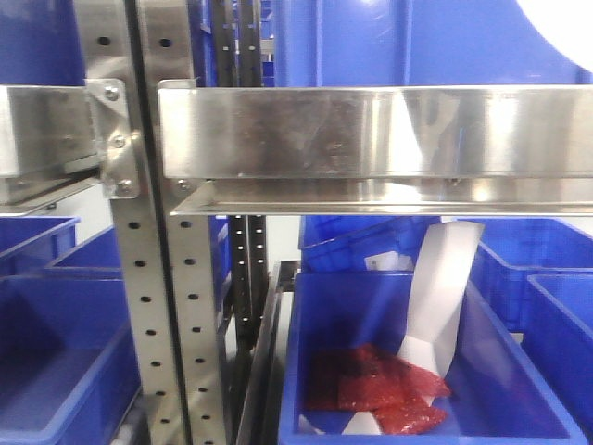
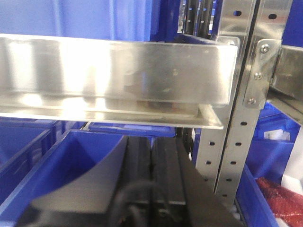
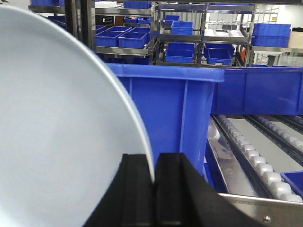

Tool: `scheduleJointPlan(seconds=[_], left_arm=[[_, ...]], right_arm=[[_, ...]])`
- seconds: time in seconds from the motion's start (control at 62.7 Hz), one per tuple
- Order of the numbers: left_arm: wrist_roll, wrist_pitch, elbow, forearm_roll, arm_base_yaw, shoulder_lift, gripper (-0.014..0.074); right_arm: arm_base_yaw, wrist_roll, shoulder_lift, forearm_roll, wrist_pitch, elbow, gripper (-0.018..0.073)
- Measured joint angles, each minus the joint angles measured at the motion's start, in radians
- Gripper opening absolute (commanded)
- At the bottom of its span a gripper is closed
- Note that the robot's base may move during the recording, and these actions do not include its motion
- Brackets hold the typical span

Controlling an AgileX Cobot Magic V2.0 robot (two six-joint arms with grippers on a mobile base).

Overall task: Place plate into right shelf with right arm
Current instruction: 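Lower the held plate into the blue bin with the right gripper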

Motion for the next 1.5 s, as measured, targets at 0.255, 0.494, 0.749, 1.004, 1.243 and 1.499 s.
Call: scheduleJointPlan(seconds=[0.255, 0.494, 0.749, 1.004, 1.243, 1.499], left_arm=[[0.0, 0.0, 0.0, 0.0, 0.0, 0.0, -0.0128], [0.0, 0.0, 0.0, 0.0, 0.0, 0.0, -0.0128], [0.0, 0.0, 0.0, 0.0, 0.0, 0.0, -0.0128], [0.0, 0.0, 0.0, 0.0, 0.0, 0.0, -0.0128], [0.0, 0.0, 0.0, 0.0, 0.0, 0.0, -0.0128], [0.0, 0.0, 0.0, 0.0, 0.0, 0.0, -0.0128]], right_arm=[[0.0, 0.0, 0.0, 0.0, 0.0, 0.0, 0.0056], [0.0, 0.0, 0.0, 0.0, 0.0, 0.0, 0.0056], [0.0, 0.0, 0.0, 0.0, 0.0, 0.0, 0.0056], [0.0, 0.034, 0.013, 0.096, 0.036, -0.031, 0.0056], [0.0, 0.036, 0.137, 0.12, 0.074, -0.246, 0.0056], [0.0, 0.037, 0.401, 0.118, 0.093, -0.529, 0.0056]])
